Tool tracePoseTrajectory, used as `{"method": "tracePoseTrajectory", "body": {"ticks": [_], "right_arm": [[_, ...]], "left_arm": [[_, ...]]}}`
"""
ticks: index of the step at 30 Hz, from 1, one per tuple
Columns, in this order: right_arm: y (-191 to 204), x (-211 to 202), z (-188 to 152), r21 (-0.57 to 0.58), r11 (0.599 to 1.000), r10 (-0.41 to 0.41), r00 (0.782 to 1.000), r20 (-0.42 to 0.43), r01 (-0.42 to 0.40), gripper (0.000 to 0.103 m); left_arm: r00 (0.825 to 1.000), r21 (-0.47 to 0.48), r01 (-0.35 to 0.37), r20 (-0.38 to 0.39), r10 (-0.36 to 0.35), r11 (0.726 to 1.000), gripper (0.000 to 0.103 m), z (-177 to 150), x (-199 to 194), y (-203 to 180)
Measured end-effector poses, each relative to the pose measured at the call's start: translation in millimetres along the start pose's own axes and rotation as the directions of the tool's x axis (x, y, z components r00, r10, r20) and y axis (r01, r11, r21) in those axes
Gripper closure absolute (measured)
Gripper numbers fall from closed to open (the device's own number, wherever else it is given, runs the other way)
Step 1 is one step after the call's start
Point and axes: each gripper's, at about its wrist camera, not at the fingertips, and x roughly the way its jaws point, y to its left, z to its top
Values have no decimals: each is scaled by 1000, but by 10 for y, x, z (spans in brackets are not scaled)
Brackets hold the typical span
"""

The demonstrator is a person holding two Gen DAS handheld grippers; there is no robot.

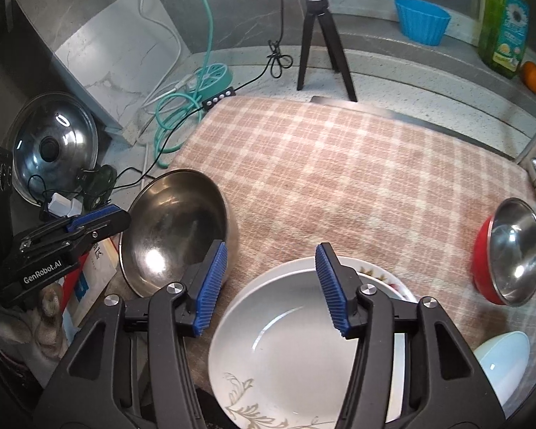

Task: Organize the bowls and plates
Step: 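Lower the silver bowl onto the cloth and open the right gripper, then move the right gripper to the red steel bowl and grasp its rim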

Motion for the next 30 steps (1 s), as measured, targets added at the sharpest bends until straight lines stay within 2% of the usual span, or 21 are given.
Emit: {"method": "tracePoseTrajectory", "body": {"ticks": [5, 9, 11, 12, 13, 15, 18, 26, 30], "right_arm": [[-213, -125, -113, 49, 998, -37, 999, 24, 36, 48], [-410, -290, -231, 95, 993, -79, 994, 75, 71, 48], [-539, -388, -293, 127, 989, -88, 992, 91, 76, 43], [-584, -423, -318, 137, 988, -89, 992, 93, 76, 36], [-654, -472, -351, 153, 985, -97, 991, 96, 82, 33], [-789, -574, -419, 184, 976, -140, 985, 103, 119, 33], [-1003, -738, -520, 250, 954, -200, 973, 116, 166, 33], [-1625, -1102, -780, 442, 879, -271, 950, 153, 179, 33], [-1800, -1192, -816, 476, 854, -318, 934, 164, 208, 33]], "left_arm": [[1000, 25, 30, -7, -30, 999, 78, 22, 54, -138], [998, 54, 52, -19, -51, 997, 78, 37, 101, -270], [997, 65, 69, -25, -67, 996, 78, 47, 127, -339], [997, 73, 78, -27, -76, 994, 78, 53, 140, -385], [996, 79, 86, -29, -84, 993, 78, 55, 148, -423], [995, 97, 101, -33, -98, 990, 78, 66, 177, -517], [993, 122, 118, -41, -113, 986, 78, 65, 213, -659], [984, 180, 173, -72, -163, 968, 78, 56, 320, -1035], [981, 209, 190, -88, -175, 959, 78, 47, 387, -1230]]}}
